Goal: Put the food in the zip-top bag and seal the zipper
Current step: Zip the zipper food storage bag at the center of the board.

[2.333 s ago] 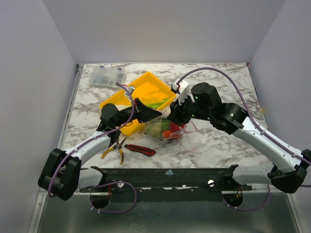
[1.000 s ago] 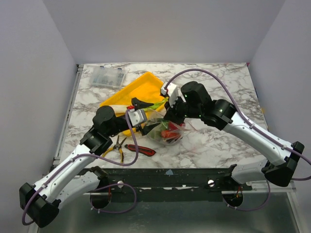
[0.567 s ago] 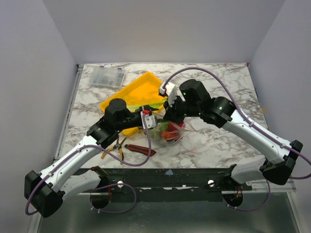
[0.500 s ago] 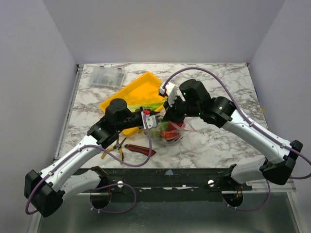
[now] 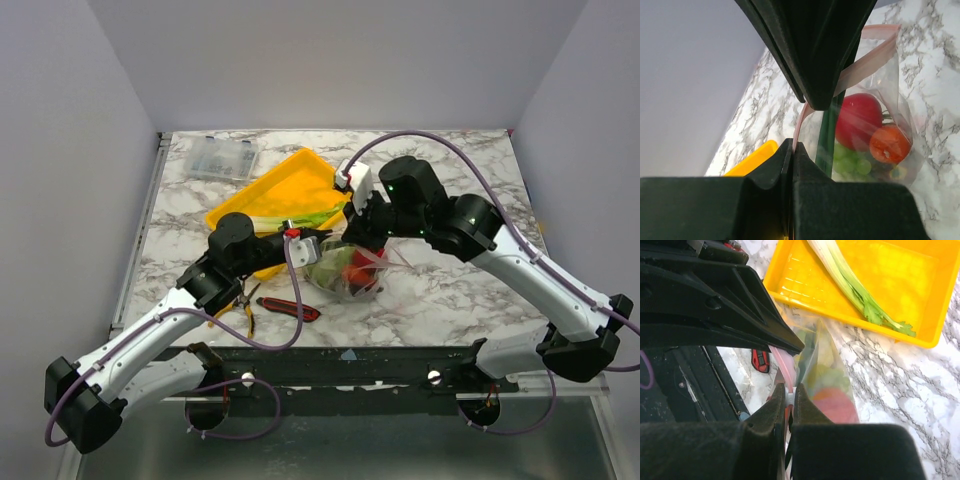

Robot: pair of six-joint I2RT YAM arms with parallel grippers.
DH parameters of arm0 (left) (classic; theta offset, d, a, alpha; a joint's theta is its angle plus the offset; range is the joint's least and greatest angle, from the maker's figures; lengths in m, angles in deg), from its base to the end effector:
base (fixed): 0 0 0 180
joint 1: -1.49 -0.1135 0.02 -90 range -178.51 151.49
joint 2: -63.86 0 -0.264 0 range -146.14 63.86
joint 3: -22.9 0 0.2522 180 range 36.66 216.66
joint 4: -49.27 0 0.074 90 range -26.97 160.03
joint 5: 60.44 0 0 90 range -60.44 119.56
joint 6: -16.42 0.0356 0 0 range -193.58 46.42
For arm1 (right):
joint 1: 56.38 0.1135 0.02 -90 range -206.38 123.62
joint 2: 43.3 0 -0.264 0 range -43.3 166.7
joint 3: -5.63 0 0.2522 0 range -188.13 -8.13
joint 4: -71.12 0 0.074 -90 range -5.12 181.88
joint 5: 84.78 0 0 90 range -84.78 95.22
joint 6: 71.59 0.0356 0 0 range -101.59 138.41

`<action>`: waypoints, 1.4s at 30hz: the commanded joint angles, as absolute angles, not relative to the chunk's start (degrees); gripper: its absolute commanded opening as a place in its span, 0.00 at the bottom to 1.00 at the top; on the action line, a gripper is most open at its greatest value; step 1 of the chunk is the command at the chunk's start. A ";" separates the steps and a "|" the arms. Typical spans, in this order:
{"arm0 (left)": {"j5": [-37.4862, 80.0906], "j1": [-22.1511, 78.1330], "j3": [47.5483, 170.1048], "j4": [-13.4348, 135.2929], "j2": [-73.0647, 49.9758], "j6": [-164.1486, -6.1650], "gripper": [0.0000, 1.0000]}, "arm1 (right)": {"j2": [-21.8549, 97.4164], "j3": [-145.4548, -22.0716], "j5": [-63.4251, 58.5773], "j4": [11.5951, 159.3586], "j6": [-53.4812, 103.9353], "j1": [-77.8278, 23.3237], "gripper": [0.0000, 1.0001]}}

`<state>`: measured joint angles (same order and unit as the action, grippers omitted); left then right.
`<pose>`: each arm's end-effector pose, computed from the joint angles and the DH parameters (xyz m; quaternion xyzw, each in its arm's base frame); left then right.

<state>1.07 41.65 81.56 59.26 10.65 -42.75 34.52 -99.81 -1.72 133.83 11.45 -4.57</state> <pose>0.1556 -0.1535 0.3405 0.5493 0.4827 -0.2336 0.6408 0.1680 0.2206 0.4256 -0.4589 0.7581 0.2252 0.4049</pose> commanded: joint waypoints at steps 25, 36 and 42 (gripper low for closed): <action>10.19 39.01 76.89 53.96 13.24 -48.28 0.00 | 13.07 -80.94 9.61 142.51 23.52 -4.61 0.00; 13.34 37.15 75.59 51.53 13.46 -49.63 0.00 | 8.38 -81.36 8.45 144.34 26.51 -4.61 0.00; 15.25 36.84 75.12 51.43 13.62 -49.82 0.00 | 8.02 -82.05 9.35 145.12 28.11 -4.61 0.00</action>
<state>8.61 38.62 76.03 53.16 12.33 -49.76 9.23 -80.57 7.52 140.08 26.36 -4.33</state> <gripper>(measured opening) 0.015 0.035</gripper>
